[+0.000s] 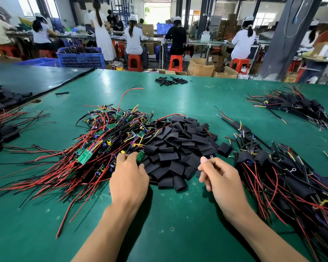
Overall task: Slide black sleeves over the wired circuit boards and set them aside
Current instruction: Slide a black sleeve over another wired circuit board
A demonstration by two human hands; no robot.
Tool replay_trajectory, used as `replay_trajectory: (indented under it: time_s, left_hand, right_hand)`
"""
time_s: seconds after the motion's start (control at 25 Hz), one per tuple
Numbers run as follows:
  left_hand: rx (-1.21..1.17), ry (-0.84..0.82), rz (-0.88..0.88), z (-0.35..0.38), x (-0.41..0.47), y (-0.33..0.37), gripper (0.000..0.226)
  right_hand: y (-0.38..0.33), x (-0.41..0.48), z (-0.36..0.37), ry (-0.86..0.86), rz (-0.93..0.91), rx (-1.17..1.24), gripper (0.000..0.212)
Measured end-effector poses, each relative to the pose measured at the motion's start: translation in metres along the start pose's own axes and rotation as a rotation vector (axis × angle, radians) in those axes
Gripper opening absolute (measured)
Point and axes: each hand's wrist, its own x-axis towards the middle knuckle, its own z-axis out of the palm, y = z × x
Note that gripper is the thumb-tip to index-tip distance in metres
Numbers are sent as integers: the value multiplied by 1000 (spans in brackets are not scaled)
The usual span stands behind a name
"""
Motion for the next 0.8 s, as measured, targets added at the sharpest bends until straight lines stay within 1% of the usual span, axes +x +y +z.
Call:
replay_trajectory:
  time_s: [0.08,0.16,0.24,0.28,0.36,0.48,0.56,0.64,0.72,0.8]
  left_hand:
    - [-40,24,35,0,-1,0,32]
    - [-49,31,67,1,-1,-1,27]
    - [-52,37,81,1,0,-2,23]
    - [-69,53,84,1,1,-3,21]
    - [-133,100,87,1,3,-5,18]
    - [-265,210,137,2,2,-7,19]
    - [-363,303,200,0,2,-4,23]
    - [-449,355,254,0,1,-1,28]
    - [-529,350,278,0,-3,3,31]
    - [-612,326,304,1,-11,7,30]
  right_hand:
    - [1,0,0,6,0,-11,28]
    - [2,0,-1,18,-27,-60,20]
    - [4,-1,0,-8,-65,-117,9]
    - [5,-3,1,-35,-80,-161,8]
    - [6,-6,3,-107,-124,-306,15]
    - [9,-10,6,-235,-194,-587,41]
    - [9,-11,6,-256,-214,-688,45]
    - [9,-11,6,-235,-237,-699,37]
    - [8,-11,6,-198,-241,-658,26]
    - [7,-9,5,-155,-223,-589,20]
